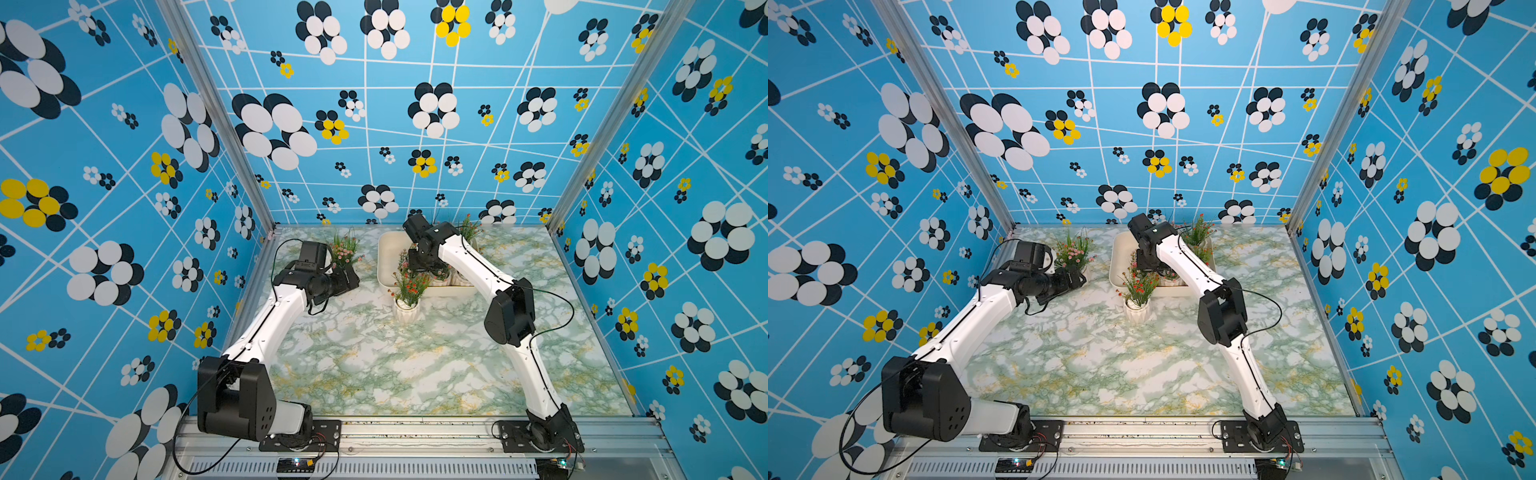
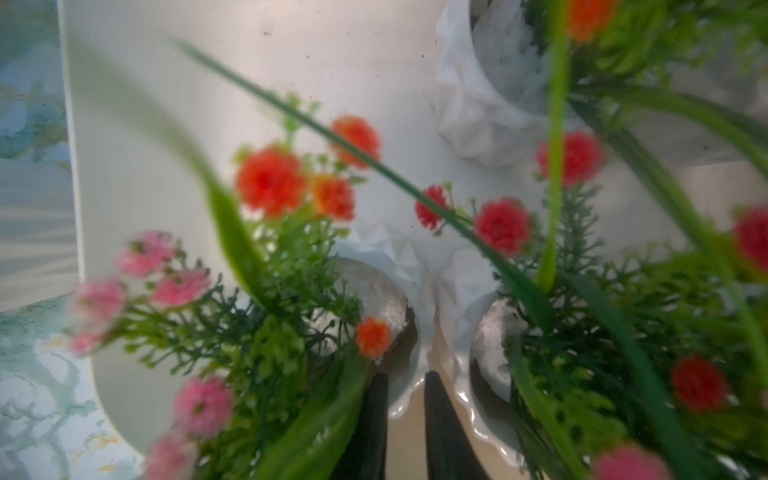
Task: Put the potted gypsophila into the storage box
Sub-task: Place the baby's breath potted plant at the storage box.
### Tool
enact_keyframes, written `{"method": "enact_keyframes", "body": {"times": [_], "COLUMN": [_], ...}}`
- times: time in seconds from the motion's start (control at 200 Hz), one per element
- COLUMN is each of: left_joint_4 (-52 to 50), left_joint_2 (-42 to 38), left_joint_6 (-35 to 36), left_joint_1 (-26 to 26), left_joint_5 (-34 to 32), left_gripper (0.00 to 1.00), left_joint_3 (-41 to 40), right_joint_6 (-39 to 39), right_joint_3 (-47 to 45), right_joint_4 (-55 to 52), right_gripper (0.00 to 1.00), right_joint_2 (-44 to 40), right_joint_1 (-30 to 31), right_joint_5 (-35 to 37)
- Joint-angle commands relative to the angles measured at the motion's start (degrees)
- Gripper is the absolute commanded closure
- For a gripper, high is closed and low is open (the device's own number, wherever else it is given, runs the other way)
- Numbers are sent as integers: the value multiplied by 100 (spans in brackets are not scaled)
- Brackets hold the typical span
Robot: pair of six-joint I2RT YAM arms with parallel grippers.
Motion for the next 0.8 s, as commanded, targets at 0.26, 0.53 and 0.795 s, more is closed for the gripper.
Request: {"method": "enact_keyframes", "body": {"times": [0.26,0.53,0.795], "left_joint_4": [-194,-725,-578], "left_joint_2": [-37,-206,-59], "left_joint_6": [16,395,-52], "left_joint_1": [-16,-245,-1447], "left_joint_5": [22,-267,-640], "left_gripper": [1,0,1], "left_joint_3": [-5,-130,-198], "right_joint_6": [-97,-225,-247], "right_joint_3": [327,400,-201], "right_joint_4": [-311,-344,-281], "right_gripper": [76,67,20], "right_joint_2": [-484,-1091,-2024], "right_joint_1": [30,21,-126], "right_joint_5": [162,407,716]}}
